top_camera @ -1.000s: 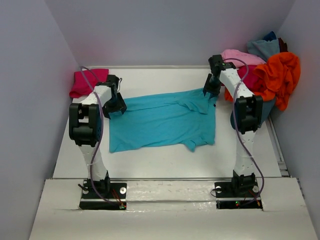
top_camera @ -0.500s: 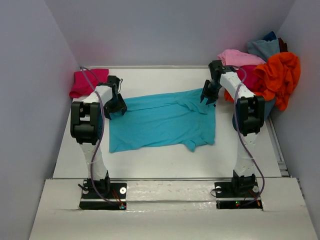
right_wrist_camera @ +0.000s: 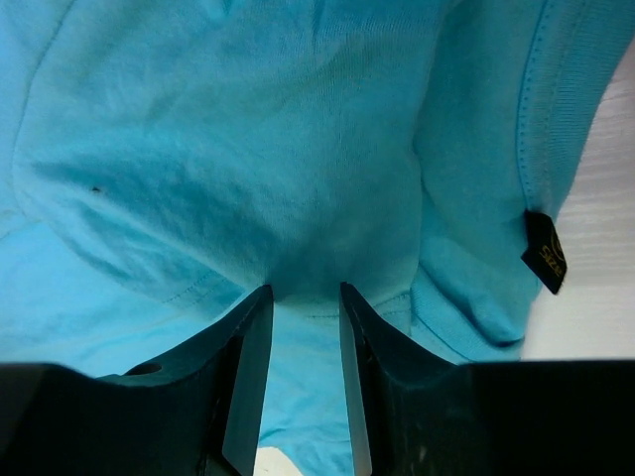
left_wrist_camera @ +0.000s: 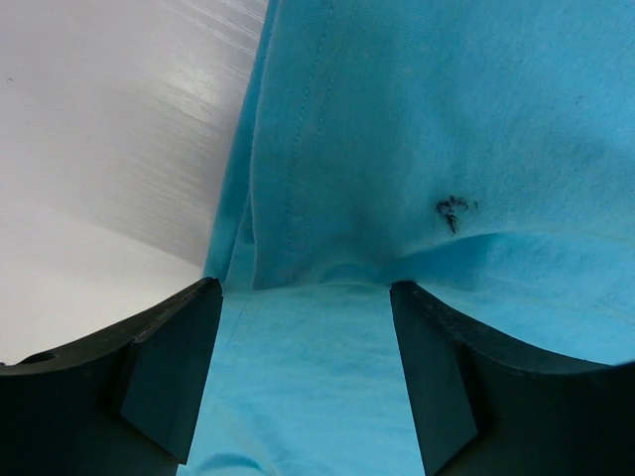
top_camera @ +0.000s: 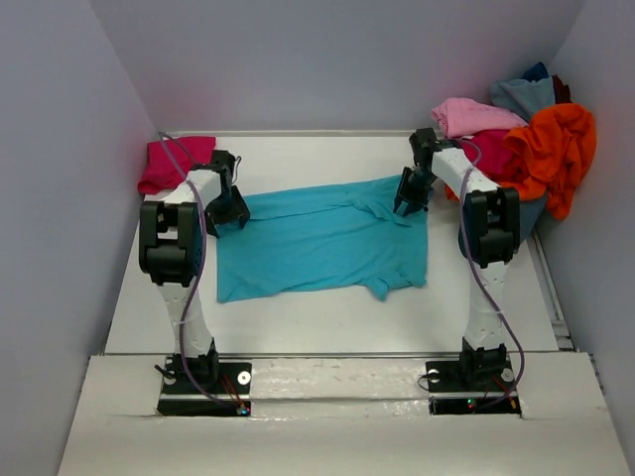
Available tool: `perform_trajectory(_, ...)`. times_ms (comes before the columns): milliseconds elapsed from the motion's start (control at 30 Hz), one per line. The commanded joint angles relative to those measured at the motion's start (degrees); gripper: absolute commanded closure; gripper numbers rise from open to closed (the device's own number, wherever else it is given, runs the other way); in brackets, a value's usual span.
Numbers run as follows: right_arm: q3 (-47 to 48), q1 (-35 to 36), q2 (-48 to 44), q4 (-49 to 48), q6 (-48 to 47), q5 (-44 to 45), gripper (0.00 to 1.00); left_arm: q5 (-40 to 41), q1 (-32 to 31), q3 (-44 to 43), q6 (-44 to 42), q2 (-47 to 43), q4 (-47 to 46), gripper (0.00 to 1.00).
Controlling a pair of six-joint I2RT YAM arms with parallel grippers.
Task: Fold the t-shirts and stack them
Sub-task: Fold the tshirt
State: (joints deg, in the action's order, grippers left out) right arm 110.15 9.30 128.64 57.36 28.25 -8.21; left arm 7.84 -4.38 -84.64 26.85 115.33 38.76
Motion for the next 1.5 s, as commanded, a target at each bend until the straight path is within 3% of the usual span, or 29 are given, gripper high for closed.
perform_trajectory(0,-1.78,0.54,0.91,-2.43,-0.56,-0.93,0.61,1.83,0.43,-1.05,0.31,-0.89,0.09,0.2)
perform_trajectory(1033,-3.71,1.07,5.66,-2.26,-1.0,1.79,0.65,8.69,5.26,2.02,1.01,-5.38,1.58,0.22)
perform_trajectory(1467,-3.71,1.07,5.04,-1.2,-1.0,5.04,0.65,2.98,6.4,-0.52,-0.31,-6.17,0.08,0.23)
